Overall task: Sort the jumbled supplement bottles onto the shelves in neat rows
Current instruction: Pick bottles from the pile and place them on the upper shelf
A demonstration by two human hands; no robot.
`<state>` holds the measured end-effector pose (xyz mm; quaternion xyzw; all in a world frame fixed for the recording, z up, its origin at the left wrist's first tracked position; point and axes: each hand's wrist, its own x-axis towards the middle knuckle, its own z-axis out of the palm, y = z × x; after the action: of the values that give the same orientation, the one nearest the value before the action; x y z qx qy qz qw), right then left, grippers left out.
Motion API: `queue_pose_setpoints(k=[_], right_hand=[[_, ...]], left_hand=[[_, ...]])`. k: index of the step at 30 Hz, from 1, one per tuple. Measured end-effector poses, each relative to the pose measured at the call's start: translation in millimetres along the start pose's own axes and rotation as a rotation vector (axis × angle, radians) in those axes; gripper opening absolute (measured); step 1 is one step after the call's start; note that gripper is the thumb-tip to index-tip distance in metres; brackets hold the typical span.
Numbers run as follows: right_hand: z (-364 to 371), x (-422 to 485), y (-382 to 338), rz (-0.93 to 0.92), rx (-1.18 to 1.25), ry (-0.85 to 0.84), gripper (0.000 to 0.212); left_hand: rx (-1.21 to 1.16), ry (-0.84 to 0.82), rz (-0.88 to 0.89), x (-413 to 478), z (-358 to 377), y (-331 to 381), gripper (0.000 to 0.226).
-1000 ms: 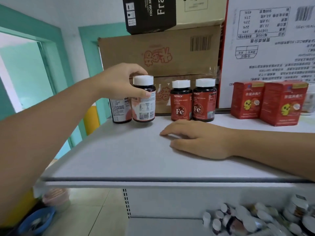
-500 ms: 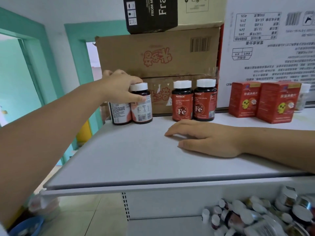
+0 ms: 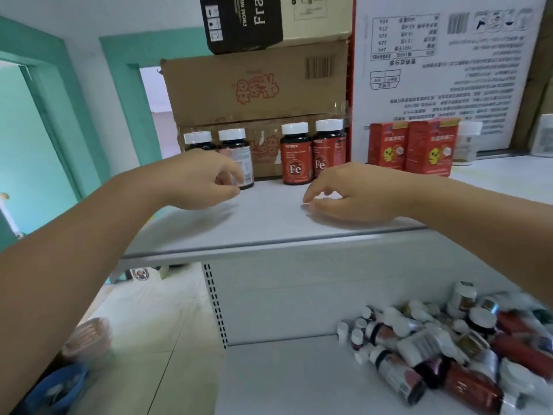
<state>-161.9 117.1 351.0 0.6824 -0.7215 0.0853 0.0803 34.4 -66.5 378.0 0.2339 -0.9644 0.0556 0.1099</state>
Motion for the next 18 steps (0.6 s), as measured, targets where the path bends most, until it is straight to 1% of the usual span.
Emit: queue_pose_setpoints(k=[3,7,11,14,18], right_hand=[[-6,-38,13,0.039,0.038,0.049,0.032],[-11,-100,38,0.113,-0.011,0.116,0.034],[-11,-172,62,0.153,-0.074,0.167,0.037],[-3,-226,72,0.173,-0.04,0.185,0.042],[27,-286,86,0.217,0.017,0.168,0.042]], left_hand=[[-0.02,0.008,-0.044,-25,7,29,0.025],[-0.081,0.05,-0.102,-54,14,82,0.027],[-0.086,0.178,-0.107,-80,25,147,0.028],[-0.092,0.284,-0.108,-101,41,197,0.029],[-0.146,0.319,-0.149,-121,83,245,0.028]])
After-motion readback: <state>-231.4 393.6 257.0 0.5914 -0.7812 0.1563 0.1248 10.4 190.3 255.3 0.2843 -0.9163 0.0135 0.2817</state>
